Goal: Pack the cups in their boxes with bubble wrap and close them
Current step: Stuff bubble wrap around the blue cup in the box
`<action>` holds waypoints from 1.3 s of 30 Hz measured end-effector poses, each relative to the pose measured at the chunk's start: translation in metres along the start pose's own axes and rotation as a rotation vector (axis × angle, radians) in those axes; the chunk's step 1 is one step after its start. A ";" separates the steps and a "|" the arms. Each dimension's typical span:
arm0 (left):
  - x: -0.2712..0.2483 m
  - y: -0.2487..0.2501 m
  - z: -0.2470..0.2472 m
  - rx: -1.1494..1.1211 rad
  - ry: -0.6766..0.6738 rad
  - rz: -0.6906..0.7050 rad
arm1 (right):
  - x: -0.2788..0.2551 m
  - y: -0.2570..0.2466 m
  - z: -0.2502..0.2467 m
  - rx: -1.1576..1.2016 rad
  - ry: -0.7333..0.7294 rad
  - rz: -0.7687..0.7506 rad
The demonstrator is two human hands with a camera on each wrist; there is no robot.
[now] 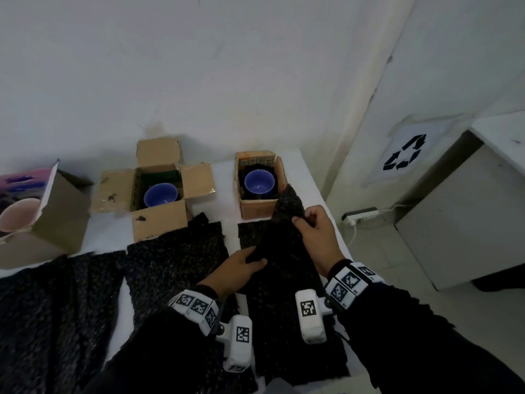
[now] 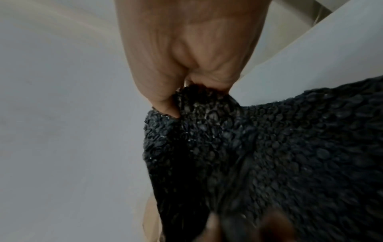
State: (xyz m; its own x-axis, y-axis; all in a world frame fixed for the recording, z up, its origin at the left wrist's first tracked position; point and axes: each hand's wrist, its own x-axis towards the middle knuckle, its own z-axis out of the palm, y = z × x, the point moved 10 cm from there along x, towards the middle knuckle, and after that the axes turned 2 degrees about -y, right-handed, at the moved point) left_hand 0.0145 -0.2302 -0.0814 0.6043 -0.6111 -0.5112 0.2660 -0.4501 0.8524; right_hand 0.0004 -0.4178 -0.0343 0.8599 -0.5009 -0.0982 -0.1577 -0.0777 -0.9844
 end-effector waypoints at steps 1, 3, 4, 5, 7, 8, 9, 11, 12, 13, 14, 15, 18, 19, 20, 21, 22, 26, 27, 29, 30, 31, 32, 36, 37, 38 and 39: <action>-0.004 0.005 -0.002 0.016 -0.002 -0.005 | 0.003 -0.003 -0.004 0.025 0.000 -0.003; -0.006 0.013 -0.010 0.053 0.034 -0.006 | 0.006 -0.005 -0.006 0.059 -0.052 0.016; -0.008 0.020 -0.014 0.060 0.058 0.005 | 0.007 -0.007 -0.007 0.051 -0.073 0.012; -0.011 0.027 -0.018 0.046 0.089 0.015 | 0.008 -0.009 -0.009 0.027 -0.080 -0.008; -0.011 0.032 -0.023 0.005 0.094 -0.006 | 0.009 -0.017 -0.010 -0.026 -0.076 -0.054; -0.008 0.032 -0.021 0.023 0.055 -0.020 | 0.011 -0.021 -0.008 -0.052 -0.079 -0.066; -0.006 0.034 -0.017 0.065 0.017 -0.014 | 0.012 -0.025 -0.005 -0.066 -0.093 -0.077; -0.005 0.047 -0.020 0.094 0.015 0.016 | 0.018 -0.037 0.008 -0.053 -0.166 -0.089; -0.002 0.055 -0.024 0.044 0.046 0.048 | 0.020 -0.045 0.017 -0.038 -0.230 -0.092; -0.001 0.066 -0.029 -0.026 0.088 0.110 | 0.021 -0.051 0.027 -0.034 -0.304 -0.100; -0.001 0.077 -0.036 -0.101 0.131 0.172 | 0.022 -0.058 0.036 -0.046 -0.363 -0.115; -0.002 0.087 -0.043 -0.172 0.168 0.229 | 0.022 -0.063 0.043 -0.064 -0.394 -0.133; 0.003 0.098 -0.057 -0.269 0.199 0.277 | 0.027 -0.068 0.052 -0.113 -0.326 -0.178; 0.006 0.100 -0.059 -0.248 0.203 0.278 | 0.029 -0.067 0.052 -0.128 -0.281 -0.184; 0.009 0.101 -0.063 -0.205 0.219 0.279 | 0.031 -0.065 0.053 -0.147 -0.243 -0.181; 0.012 0.101 -0.066 -0.174 0.241 0.285 | 0.032 -0.061 0.054 -0.156 -0.224 -0.174; 0.015 0.100 -0.071 -0.162 0.275 0.279 | 0.033 -0.056 0.057 -0.154 -0.233 -0.161; 0.021 0.100 -0.095 -0.303 0.420 0.313 | 0.028 -0.040 0.081 0.179 -0.365 0.035; 0.021 0.101 -0.101 -0.371 0.452 0.338 | 0.026 -0.036 0.088 0.287 -0.404 0.108; 0.021 0.103 -0.111 -0.408 0.497 0.361 | 0.026 -0.029 0.096 0.283 -0.463 0.151; 0.022 0.105 -0.114 -0.385 0.507 0.358 | 0.028 -0.026 0.099 0.204 -0.491 0.134; 0.025 0.106 -0.116 -0.361 0.507 0.360 | 0.030 -0.024 0.100 0.107 -0.504 0.108; 0.027 0.105 -0.119 -0.368 0.500 0.355 | 0.033 -0.024 0.101 0.042 -0.510 0.089; 0.031 0.105 -0.128 -0.464 0.496 0.375 | 0.048 -0.023 0.099 0.099 -0.476 0.112; 0.030 0.110 -0.131 -0.337 0.543 0.389 | 0.051 -0.026 0.098 0.113 -0.466 0.088; 0.031 0.113 -0.136 -0.167 0.604 0.396 | 0.054 -0.029 0.097 0.114 -0.459 0.046; 0.030 0.118 -0.141 -0.008 0.683 0.406 | 0.056 -0.033 0.097 0.096 -0.452 -0.001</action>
State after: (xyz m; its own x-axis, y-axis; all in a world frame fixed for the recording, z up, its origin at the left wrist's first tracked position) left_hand 0.1695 -0.2099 0.0197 0.9815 -0.1908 0.0177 -0.0701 -0.2716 0.9598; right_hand 0.1009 -0.3602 -0.0218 0.9889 -0.0728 -0.1296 -0.1290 0.0129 -0.9916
